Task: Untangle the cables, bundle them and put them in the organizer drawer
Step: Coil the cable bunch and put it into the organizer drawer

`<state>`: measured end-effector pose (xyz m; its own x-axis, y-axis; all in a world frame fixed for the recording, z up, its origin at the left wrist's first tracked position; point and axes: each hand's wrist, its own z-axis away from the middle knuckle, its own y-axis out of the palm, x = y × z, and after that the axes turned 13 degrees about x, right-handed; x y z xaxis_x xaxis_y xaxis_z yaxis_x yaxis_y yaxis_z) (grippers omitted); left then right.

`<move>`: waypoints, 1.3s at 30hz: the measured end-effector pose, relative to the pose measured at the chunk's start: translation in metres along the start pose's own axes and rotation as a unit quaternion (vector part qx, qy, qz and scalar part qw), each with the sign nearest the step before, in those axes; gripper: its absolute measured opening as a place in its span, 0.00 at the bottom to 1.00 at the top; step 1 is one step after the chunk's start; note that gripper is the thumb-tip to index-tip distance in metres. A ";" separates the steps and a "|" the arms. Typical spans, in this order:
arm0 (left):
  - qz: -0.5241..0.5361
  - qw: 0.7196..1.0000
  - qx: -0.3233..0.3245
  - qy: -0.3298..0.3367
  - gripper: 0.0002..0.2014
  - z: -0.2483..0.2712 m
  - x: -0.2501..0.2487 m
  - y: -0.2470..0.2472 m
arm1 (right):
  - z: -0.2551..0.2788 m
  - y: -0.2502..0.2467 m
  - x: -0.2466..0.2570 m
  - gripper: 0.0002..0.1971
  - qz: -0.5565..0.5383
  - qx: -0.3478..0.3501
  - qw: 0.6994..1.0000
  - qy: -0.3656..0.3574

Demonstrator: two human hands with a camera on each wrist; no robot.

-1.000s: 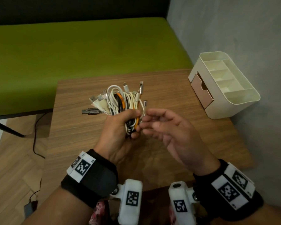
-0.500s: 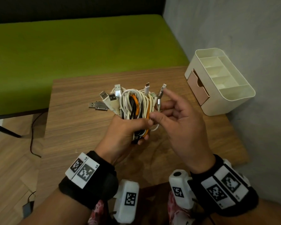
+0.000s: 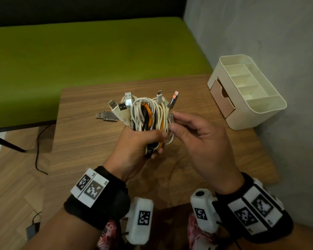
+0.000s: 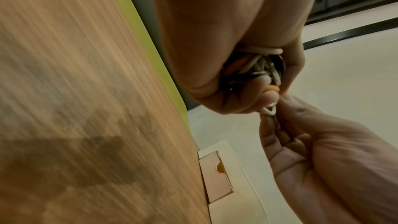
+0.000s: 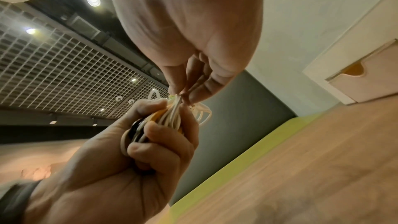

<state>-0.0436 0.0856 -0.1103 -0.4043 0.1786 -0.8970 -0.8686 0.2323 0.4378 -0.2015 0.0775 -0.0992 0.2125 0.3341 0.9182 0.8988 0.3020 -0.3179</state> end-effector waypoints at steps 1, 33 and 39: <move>0.000 1.000 0.010 -0.005 0.12 0.001 0.000 0.001 | -0.001 -0.002 -0.002 0.14 -0.024 -0.004 1.000 0.011; -0.097 0.989 -0.072 -0.089 0.09 -0.014 0.026 -0.001 | -0.017 -0.057 -0.022 0.09 0.272 0.006 0.926 0.262; -0.128 0.983 -0.062 -0.114 0.10 -0.014 0.031 0.007 | -0.018 -0.100 -0.041 0.29 0.276 -0.089 0.894 0.341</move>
<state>-0.0663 0.0790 -0.1355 -0.1049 0.3432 -0.9334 -0.9674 0.1822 0.1757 -0.2935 0.0177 -0.1011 0.7724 -0.2512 0.5833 0.6189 0.0919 -0.7801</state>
